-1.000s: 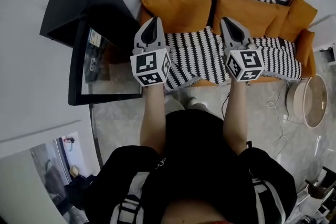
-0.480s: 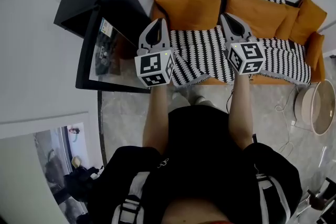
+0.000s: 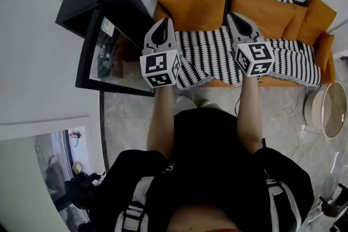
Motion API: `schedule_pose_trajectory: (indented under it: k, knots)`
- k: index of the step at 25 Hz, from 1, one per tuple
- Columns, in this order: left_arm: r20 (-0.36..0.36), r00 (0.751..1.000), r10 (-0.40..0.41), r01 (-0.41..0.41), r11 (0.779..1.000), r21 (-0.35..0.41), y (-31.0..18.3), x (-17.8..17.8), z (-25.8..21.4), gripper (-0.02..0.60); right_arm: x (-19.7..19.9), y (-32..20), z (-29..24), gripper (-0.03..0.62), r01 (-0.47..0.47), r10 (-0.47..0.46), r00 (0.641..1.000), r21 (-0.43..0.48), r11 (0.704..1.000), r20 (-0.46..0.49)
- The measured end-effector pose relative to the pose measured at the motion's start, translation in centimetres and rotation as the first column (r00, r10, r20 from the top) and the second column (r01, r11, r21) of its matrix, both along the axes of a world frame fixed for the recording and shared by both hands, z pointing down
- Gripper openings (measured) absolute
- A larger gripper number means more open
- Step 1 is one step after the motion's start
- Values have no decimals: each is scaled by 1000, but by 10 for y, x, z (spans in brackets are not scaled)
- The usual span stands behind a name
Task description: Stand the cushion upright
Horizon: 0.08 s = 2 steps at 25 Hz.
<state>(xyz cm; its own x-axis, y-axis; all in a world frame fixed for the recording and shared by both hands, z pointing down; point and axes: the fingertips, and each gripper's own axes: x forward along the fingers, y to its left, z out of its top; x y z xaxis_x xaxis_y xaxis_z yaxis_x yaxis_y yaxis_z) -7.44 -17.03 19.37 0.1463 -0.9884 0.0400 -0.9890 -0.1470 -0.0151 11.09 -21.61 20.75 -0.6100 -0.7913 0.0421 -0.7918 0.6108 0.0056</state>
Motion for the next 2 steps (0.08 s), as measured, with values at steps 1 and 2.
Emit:
schedule_pose_trajectory:
  k: [1, 2]
  knots:
    - [2, 1000, 0, 0, 1000, 0, 0, 2, -1, 11, 2, 0, -2, 18, 0, 0, 1000, 4, 1000, 0]
    - [4, 1000, 0, 0, 1000, 1, 0, 4, -1, 11, 3, 1, -3, 18, 1, -1, 1000, 7, 1000, 0]
